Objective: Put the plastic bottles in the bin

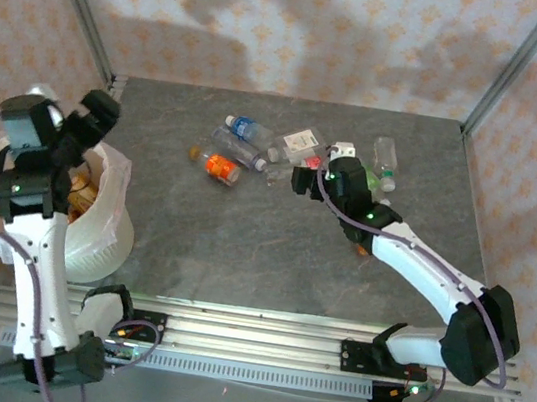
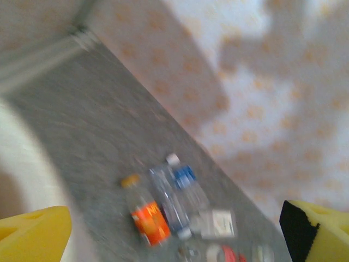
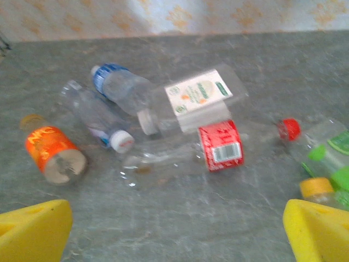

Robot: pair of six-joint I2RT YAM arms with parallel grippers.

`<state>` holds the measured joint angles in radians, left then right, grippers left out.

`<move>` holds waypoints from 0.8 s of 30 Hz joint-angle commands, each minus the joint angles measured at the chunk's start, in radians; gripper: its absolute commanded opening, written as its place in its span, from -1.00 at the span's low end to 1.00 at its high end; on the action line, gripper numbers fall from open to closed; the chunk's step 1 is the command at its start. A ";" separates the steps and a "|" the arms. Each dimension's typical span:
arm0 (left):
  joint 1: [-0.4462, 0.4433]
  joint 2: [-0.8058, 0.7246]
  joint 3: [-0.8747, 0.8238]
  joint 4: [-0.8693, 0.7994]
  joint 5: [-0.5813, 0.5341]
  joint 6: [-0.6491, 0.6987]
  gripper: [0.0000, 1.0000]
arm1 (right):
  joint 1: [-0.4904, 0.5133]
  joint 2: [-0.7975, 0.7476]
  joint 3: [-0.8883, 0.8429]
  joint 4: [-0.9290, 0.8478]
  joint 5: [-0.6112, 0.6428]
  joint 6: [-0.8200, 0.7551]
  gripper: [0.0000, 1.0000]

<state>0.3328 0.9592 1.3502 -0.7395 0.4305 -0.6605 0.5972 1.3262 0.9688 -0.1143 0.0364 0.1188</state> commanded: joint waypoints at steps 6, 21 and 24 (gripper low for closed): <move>-0.425 0.137 0.150 0.019 -0.227 0.116 0.99 | -0.124 0.006 0.007 -0.195 -0.038 0.039 0.98; -0.698 0.559 0.230 -0.036 -0.542 -0.077 0.99 | -0.130 -0.133 -0.076 -0.151 -0.026 0.106 0.98; -0.721 0.649 0.263 -0.054 -0.572 -0.101 1.00 | -0.131 -0.137 -0.080 -0.143 -0.020 0.114 0.98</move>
<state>-0.3634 1.5700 1.5635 -0.7490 -0.0723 -0.7052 0.4683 1.2087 0.9058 -0.2825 0.0002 0.2096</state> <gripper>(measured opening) 0.997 0.992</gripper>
